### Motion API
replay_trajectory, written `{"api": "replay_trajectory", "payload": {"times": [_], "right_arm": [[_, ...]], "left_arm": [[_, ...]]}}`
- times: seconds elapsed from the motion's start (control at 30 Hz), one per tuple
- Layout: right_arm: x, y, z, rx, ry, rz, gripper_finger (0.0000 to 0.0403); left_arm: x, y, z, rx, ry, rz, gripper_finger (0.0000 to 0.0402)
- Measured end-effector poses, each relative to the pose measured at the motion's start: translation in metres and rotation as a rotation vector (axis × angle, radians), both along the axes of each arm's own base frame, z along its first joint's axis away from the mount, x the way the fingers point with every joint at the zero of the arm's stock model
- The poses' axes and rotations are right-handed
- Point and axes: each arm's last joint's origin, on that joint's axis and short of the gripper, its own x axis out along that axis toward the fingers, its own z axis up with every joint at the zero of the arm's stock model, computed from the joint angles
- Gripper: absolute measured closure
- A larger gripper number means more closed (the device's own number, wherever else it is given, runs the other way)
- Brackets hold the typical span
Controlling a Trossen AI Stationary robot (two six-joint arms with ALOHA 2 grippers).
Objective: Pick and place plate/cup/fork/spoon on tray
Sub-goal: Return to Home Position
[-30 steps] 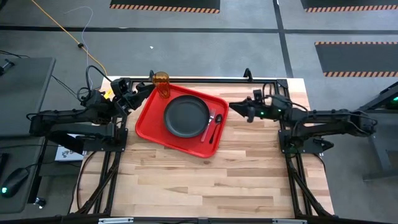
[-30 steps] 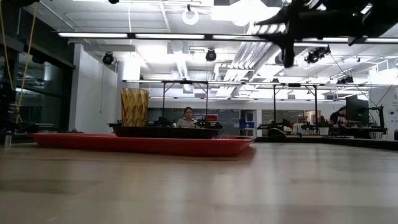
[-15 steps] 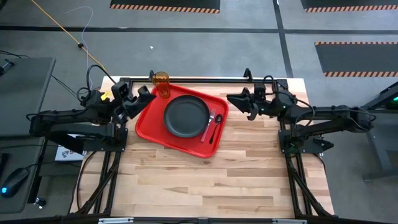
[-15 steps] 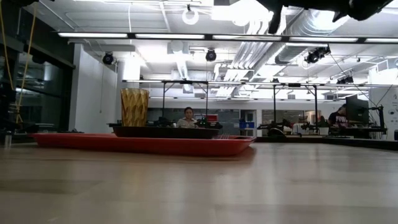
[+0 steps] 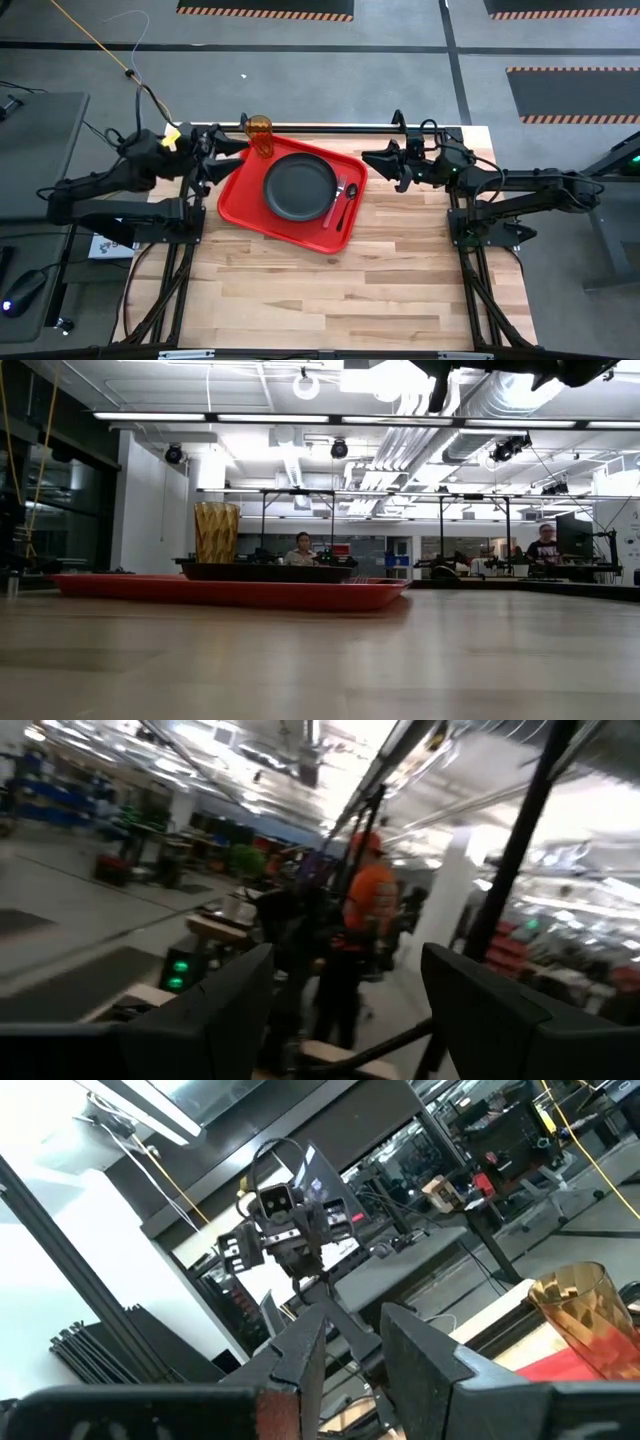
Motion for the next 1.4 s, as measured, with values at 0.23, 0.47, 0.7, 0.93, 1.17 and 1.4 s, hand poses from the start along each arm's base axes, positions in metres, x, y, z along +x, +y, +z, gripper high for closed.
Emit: {"api": "replay_trajectory", "payload": {"times": [0.23,0.47,0.7,0.93,1.17,1.4], "right_arm": [[0.0,0.0001,-0.0002,-0.001,0.003,0.004,0.0311],[0.0,0.0001,-0.0002,-0.003,0.003,0.003,0.0311],[0.0,0.0001,-0.0002,-0.003,0.003,0.003,0.0311],[0.0,0.0001,-0.0002,-0.004,0.003,0.002,0.0311],[0.0,0.0001,-0.0002,-0.003,0.003,0.003,0.0311],[0.0,0.0005,-0.0002,-0.002,0.003,0.016,0.0311]], "left_arm": [[-0.0035,-0.0001,0.0078,0.006,-0.006,0.023,0.0158],[-0.0018,0.0003,0.0069,-0.02,0.0,0.016,0.0158],[-0.0019,0.0003,0.007,-0.019,-0.001,0.017,0.0158],[-0.0019,0.0003,0.007,-0.019,-0.001,0.017,0.0158],[-0.002,0.0,0.0071,0.027,0.002,0.027,0.0171],[-0.0018,-0.0066,0.0059,0.101,0.018,-0.036,0.0309]]}}
